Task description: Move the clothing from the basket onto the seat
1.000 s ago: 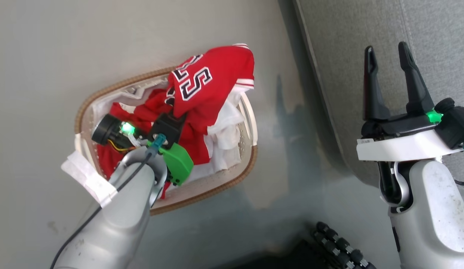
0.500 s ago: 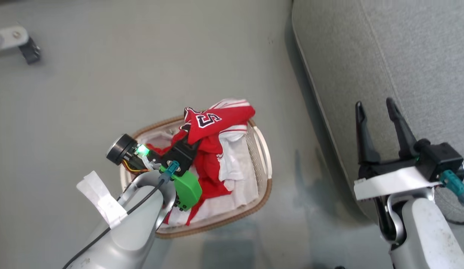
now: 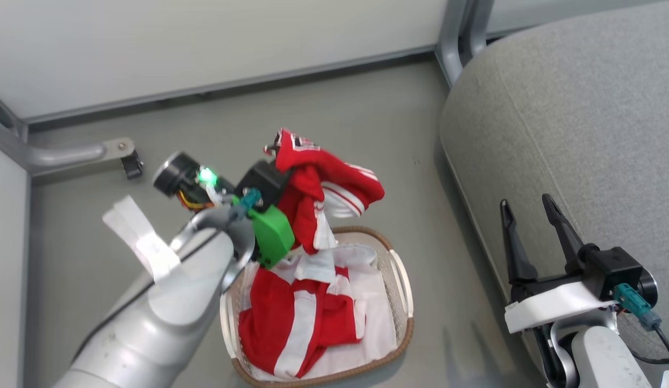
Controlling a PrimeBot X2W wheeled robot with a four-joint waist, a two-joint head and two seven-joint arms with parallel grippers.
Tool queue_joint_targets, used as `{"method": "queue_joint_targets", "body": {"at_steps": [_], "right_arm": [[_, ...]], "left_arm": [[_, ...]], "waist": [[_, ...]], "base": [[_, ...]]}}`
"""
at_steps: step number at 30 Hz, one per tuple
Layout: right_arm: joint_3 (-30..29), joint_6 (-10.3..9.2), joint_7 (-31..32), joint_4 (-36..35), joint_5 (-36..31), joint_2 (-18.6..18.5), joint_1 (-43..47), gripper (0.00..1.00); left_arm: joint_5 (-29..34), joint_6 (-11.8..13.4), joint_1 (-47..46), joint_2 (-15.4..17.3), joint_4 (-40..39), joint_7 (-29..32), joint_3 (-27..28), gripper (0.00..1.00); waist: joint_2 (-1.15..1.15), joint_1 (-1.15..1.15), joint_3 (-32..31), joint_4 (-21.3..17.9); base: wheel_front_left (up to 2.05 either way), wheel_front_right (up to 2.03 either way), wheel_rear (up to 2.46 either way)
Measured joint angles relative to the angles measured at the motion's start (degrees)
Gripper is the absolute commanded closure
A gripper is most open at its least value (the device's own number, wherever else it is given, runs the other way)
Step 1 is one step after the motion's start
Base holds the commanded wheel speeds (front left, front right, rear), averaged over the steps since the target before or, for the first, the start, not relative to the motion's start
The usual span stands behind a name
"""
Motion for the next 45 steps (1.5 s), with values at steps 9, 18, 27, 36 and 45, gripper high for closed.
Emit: {"method": "queue_joint_targets", "body": {"at_steps": [9, 18, 27, 36, 45], "right_arm": [[3.27, -0.01, 0.0, 0.14, -0.47, -0.01, 0.01, 0.0], [9.93, 0.0, 0.0, -0.38, -1.11, -0.02, -4.27, 0.0], [14.45, -0.01, 0.0, 0.53, -1.67, -0.01, -6.11, 0.0], [22.26, 0.0, 0.0, 3.83, -4.75, -0.02, -11.18, 0.0], [25.85, 0.0, -0.01, 9.58, -8.28, 0.01, -16.32, 0.0]], "left_arm": [[-6.65, -0.01, -9.0, 2.98, -8.4, 6.25, -1.8, 1.0], [-13.22, -0.09, -12.2, 3.13, -13.32, 9.32, 1.25, 1.0], [-14.9, -0.09, -12.68, 3.5, -16.22, 10.76, 1.53, 1.0], [-16.18, -0.05, -12.34, 2.94, -18.94, 12.11, 0.47, 1.0], [-17.03, -0.05, -11.62, 1.35, -22.25, 13.24, -1.52, 1.0]], "waist": [[0.0, 0.0, -5.03, 2.39], [0.0, 0.0, -5.55, 2.39], [0.0, 0.0, -6.48, 3.02], [0.0, 0.0, -7.1, 4.13], [0.0, 0.0, -8.02, 5.79]], "base": [[0.0, 0.0, 0.0], [0.0, 0.0, 0.0], [0.0, 0.0, 0.0], [0.0, 0.0, 0.0], [0.0, 0.0, 0.0]]}}
